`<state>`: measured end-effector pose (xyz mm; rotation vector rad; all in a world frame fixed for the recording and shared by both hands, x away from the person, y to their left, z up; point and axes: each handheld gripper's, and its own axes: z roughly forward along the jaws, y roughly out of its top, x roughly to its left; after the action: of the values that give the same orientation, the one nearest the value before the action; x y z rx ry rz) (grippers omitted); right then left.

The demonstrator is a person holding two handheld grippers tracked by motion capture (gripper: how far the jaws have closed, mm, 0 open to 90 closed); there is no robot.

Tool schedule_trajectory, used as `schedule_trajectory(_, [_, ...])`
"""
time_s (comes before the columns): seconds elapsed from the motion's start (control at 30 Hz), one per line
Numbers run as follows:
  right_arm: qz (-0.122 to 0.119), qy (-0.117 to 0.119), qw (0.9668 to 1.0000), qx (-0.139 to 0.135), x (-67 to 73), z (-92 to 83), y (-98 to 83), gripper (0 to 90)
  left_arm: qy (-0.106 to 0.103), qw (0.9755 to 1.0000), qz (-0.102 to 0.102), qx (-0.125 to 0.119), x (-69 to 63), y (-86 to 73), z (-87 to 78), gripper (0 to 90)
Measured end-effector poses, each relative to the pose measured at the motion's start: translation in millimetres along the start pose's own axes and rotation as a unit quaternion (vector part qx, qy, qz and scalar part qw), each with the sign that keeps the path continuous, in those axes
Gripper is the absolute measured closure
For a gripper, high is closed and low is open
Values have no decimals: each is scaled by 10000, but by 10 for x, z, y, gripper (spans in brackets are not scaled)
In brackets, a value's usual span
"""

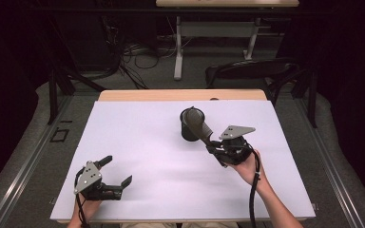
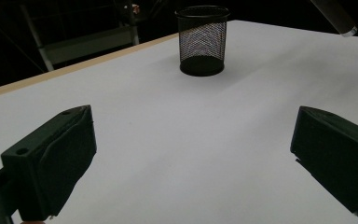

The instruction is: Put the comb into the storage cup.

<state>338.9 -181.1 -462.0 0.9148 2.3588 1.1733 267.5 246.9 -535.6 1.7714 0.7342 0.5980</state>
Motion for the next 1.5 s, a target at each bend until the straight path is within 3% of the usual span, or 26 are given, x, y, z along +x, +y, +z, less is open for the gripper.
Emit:
schedule_trajectory(1.03, [65, -258, 9988, -418, -72, 31, 48, 726, -4, 10000, 8, 3, 0, -1, 3, 1])
schedule_trajectory(1.5, [54, -313, 9965, -778, -113, 2, 93, 726, -5, 10000, 11, 17, -1, -1, 9, 1])
